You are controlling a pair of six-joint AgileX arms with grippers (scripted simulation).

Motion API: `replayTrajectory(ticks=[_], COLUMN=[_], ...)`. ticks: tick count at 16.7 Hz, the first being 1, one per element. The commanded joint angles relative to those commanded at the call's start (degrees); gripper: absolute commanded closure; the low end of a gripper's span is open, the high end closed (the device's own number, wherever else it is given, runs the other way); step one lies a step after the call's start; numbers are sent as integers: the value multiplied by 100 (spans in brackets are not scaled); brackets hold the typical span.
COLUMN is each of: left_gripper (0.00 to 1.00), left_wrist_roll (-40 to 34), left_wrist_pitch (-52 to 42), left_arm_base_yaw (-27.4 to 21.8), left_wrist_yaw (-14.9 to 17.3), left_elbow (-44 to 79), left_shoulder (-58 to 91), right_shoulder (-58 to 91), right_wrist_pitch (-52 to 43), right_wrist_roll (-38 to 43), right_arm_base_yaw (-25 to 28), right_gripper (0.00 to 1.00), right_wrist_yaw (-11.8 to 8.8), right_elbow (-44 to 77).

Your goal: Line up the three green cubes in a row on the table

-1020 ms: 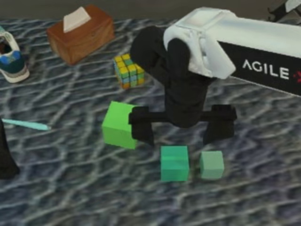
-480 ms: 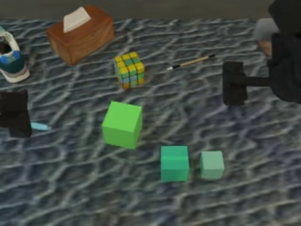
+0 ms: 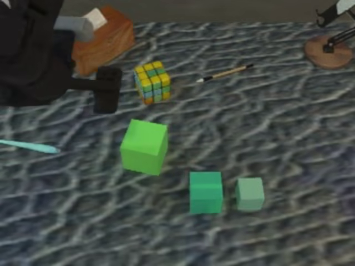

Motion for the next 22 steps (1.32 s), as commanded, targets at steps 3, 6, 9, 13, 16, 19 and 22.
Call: replayTrajectory(ticks=[3,6,9,13,16,19,22], left_gripper=[0,0,0,0,0,0,0], left_wrist_roll=[-185,-333,-434,-477,-477,-466,-458], left_wrist_pitch=[-857,-1512,-1938,-2117,-2117,-2015,-1473], left_arm_base_yaw=[-355,-638,-833,-917,-917,-896,-902], left_wrist_yaw=[7,7,4,0,0,1,2], left_elbow=[1245,2307,3037,3365,3365,3279,2892], left_shoulder=[1441,2628,3425,3738,3738,3760,3909], right_shoulder=[-1246,-2252,-2943,-3198,-3198,-3198,-3198], right_wrist_pitch=[894,1694,2269,2528,2528,2528,2528], right_wrist_roll=[-466,-806,-1002,-1076,-1076,-1076,-1076], right_arm_base_yaw=[-514,-901,-1145,-1249,-1249,-1249,-1249], right_gripper=[0,0,0,0,0,0,0], right_wrist_yaw=[-225,-507,-761,-892,-892,-892,-892], right_elbow=[-1212,-2124,-2692,-2931,-2931,-2931,-2931])
